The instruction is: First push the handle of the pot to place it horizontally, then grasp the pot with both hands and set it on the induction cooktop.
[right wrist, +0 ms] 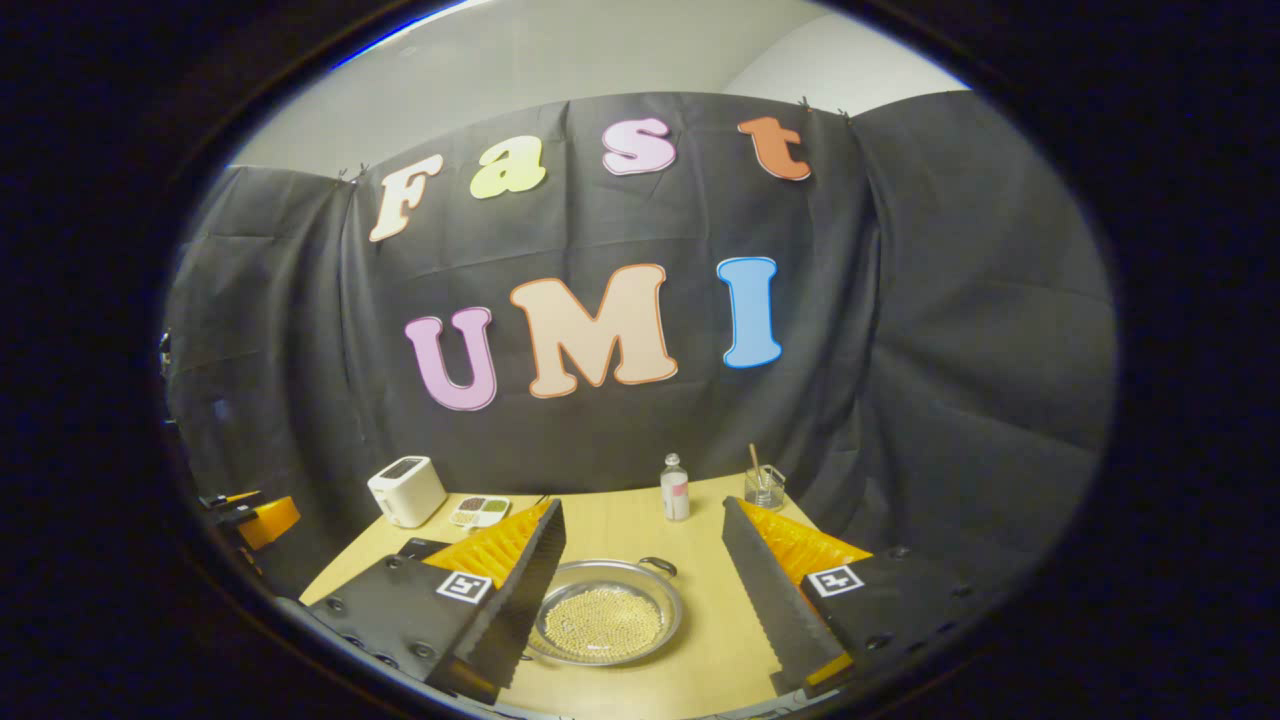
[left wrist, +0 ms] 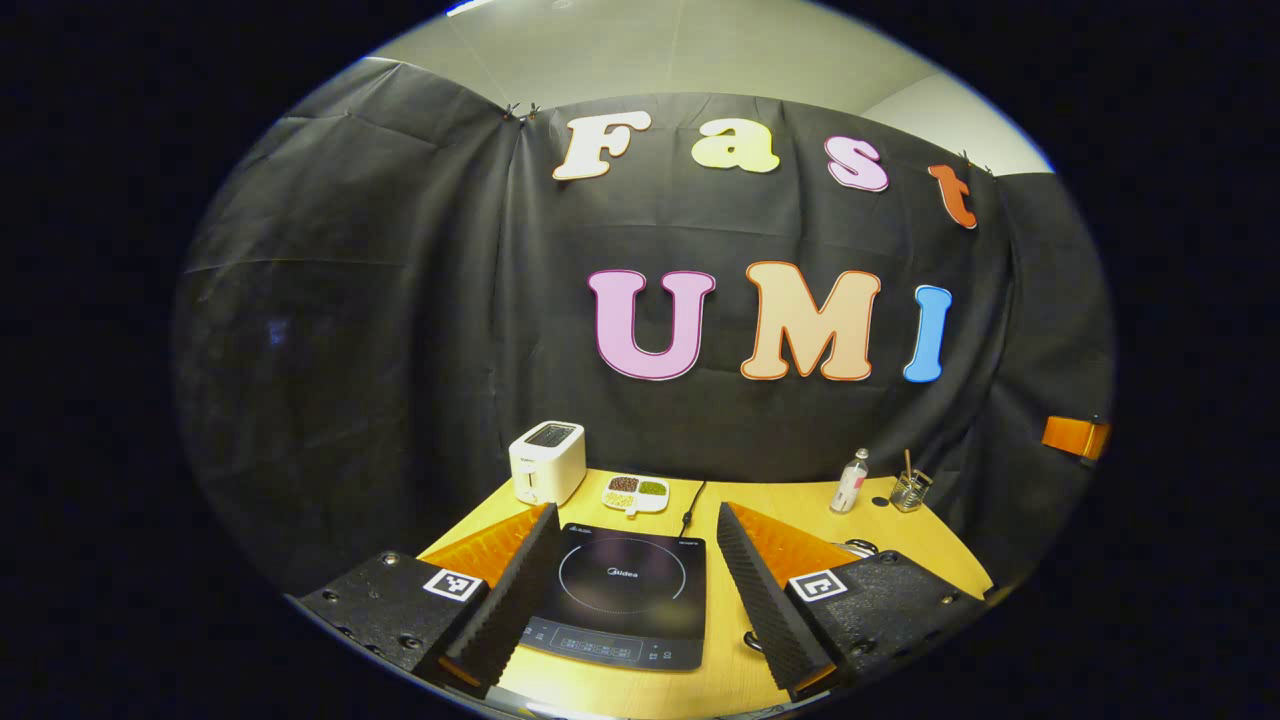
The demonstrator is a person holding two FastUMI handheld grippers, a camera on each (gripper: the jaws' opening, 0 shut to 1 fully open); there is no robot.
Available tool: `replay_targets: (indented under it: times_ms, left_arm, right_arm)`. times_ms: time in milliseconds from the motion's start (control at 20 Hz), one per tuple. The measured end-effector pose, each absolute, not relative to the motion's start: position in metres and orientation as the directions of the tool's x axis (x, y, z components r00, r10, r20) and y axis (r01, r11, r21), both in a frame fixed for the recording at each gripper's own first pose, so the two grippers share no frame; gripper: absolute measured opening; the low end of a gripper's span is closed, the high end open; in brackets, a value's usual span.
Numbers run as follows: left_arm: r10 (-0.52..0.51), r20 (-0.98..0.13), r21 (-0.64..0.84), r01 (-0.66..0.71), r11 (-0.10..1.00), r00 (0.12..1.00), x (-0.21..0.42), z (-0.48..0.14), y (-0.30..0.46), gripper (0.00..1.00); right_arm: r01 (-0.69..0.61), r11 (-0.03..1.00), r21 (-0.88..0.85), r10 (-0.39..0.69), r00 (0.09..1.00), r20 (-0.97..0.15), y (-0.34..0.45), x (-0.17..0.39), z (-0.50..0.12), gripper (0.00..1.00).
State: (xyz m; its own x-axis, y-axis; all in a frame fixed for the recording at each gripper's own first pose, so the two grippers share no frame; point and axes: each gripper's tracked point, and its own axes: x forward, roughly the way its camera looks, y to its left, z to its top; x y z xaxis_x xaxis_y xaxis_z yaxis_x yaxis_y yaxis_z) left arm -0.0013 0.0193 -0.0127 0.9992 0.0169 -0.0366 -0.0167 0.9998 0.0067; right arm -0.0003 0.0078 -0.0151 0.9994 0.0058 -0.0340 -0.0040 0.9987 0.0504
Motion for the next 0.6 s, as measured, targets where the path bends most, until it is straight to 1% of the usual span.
replay_targets:
  times_ms: [50,150,200,350,400,450,500,550,600]
  left_arm:
    - [0.019,-0.035,0.009,-0.019,1.0,0.999,-0.002,-0.013,0.021,0.92]
    - [0.021,-0.031,0.001,-0.021,1.0,0.999,-0.002,-0.012,0.023,0.92]
    - [0.018,-0.03,-0.008,-0.018,1.0,0.999,-0.002,-0.011,0.023,0.96]
    - [0.003,-0.022,-0.009,-0.003,1.0,1.0,-0.001,-0.009,0.021,0.96]
    - [0.001,-0.017,-0.002,-0.001,1.0,1.0,-0.001,-0.007,0.021,0.96]
    - [-0.001,-0.014,0.006,0.001,1.0,1.0,-0.001,-0.006,0.021,0.92]
    - [-0.005,-0.013,0.013,0.005,1.0,1.0,-0.001,-0.005,0.021,0.92]
    - [-0.012,-0.011,0.015,0.012,1.0,1.0,0.0,-0.006,0.019,0.92]
    - [-0.019,-0.012,0.016,0.019,1.0,1.0,0.001,-0.005,0.019,0.94]
  right_arm:
    - [-0.008,0.999,0.051,0.01,0.999,-0.037,0.011,-0.002,-0.017,0.91]
    - [-0.03,0.999,0.04,0.031,0.999,-0.037,0.02,-0.004,-0.02,0.91]
    - [-0.047,0.998,0.035,0.048,0.998,-0.035,0.025,-0.004,-0.019,0.89]
    - [-0.076,0.996,0.041,0.077,0.996,-0.047,0.038,-0.005,-0.024,0.64]
    - [-0.079,0.996,0.043,0.081,0.995,-0.051,0.042,-0.004,-0.026,0.58]
    - [-0.077,0.996,0.04,0.079,0.995,-0.053,0.043,-0.004,-0.027,0.55]
    - [-0.077,0.996,0.033,0.079,0.995,-0.059,0.045,-0.004,-0.029,0.48]
    - [-0.069,0.997,0.022,0.07,0.996,-0.061,0.047,-0.003,-0.032,0.46]
    - [-0.058,0.998,0.022,0.059,0.997,-0.05,0.044,0.005,-0.033,0.46]
